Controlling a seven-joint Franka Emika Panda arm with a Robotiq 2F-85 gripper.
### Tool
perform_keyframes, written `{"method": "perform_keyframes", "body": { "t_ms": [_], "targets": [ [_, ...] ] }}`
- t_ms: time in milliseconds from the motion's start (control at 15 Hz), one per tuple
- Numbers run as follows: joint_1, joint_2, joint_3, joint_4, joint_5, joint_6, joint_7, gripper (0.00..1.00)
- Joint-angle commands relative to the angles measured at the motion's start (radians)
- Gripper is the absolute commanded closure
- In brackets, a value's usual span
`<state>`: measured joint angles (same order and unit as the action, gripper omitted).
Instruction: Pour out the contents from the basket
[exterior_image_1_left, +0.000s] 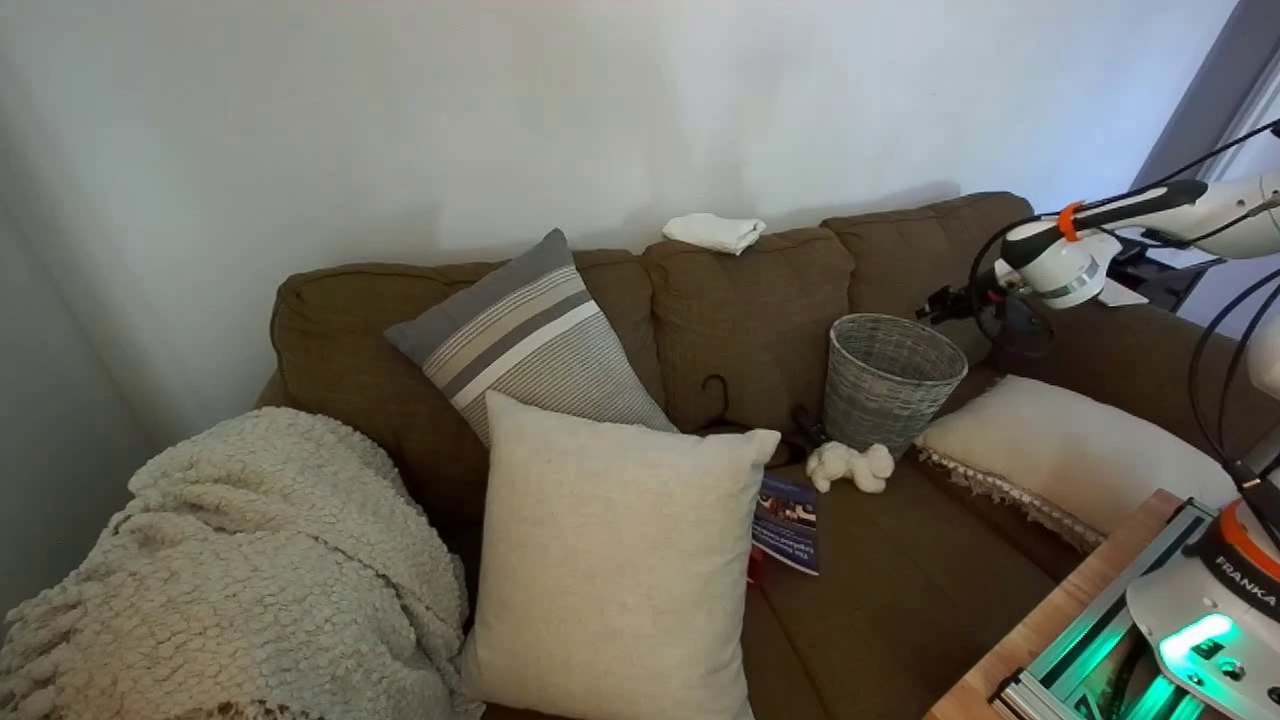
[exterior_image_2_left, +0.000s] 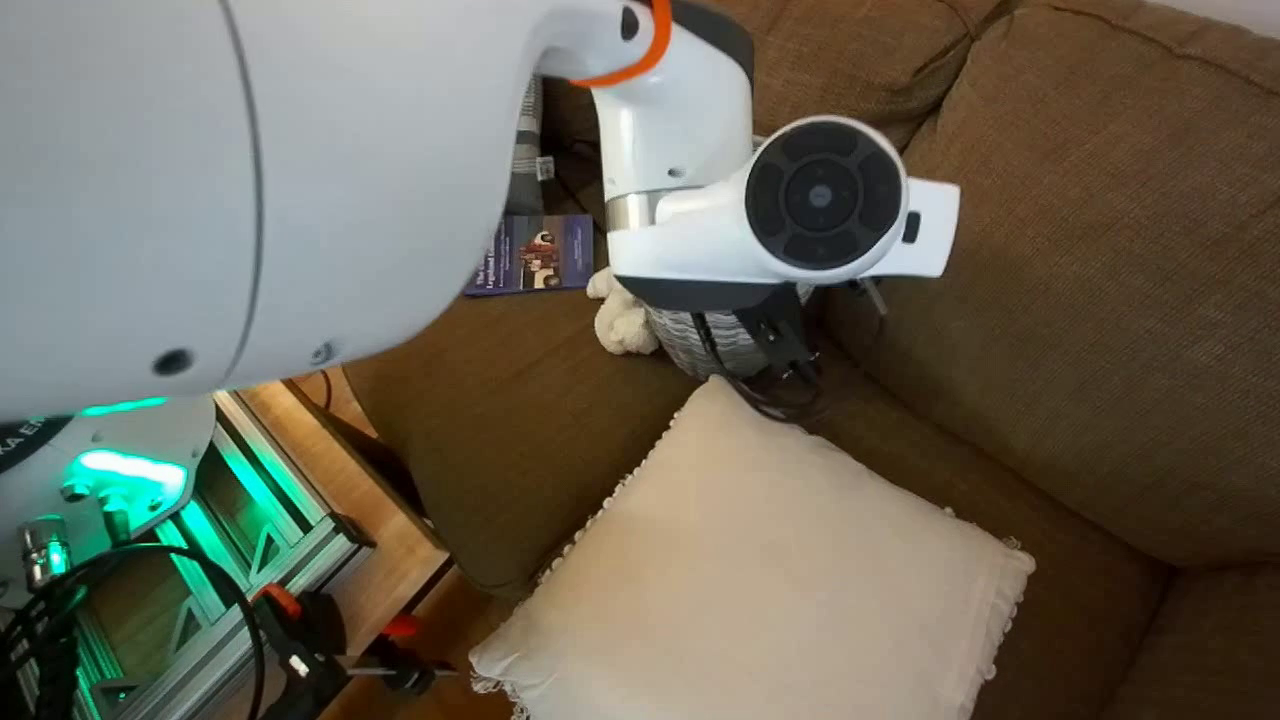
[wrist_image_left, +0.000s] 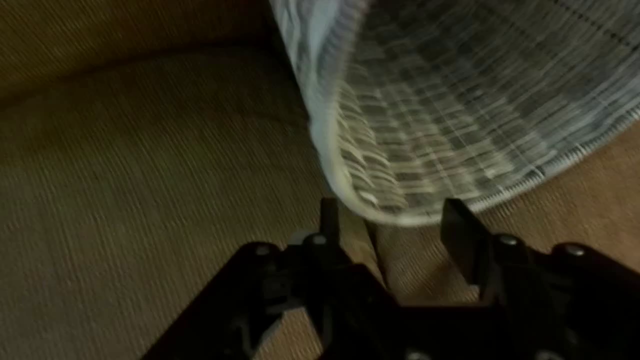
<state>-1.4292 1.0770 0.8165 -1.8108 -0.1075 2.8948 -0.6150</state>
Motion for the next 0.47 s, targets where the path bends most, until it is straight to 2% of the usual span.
{"method": "perform_keyframes", "body": {
  "t_ms": [0,67,133,267,333,400],
  "targets": [
    [-0.143,-0.097,0.193,-0.102,0.012,-0.087,-0.133,0.12],
    [-0.174,-0.128,0.241,-0.130,0.012,-0.103,-0.163,0.04],
    [-0.209,-0.164,0.287,-0.163,0.010,-0.106,-0.194,0.01],
    [-0.299,-0.221,0.399,-0.238,0.007,-0.081,-0.256,0.00],
    [-0.188,-0.160,0.314,-0.128,0.026,-0.080,-0.210,0.01],
    [-0.224,-0.188,0.358,-0.159,0.023,-0.081,-0.225,0.00]
  ]
}}
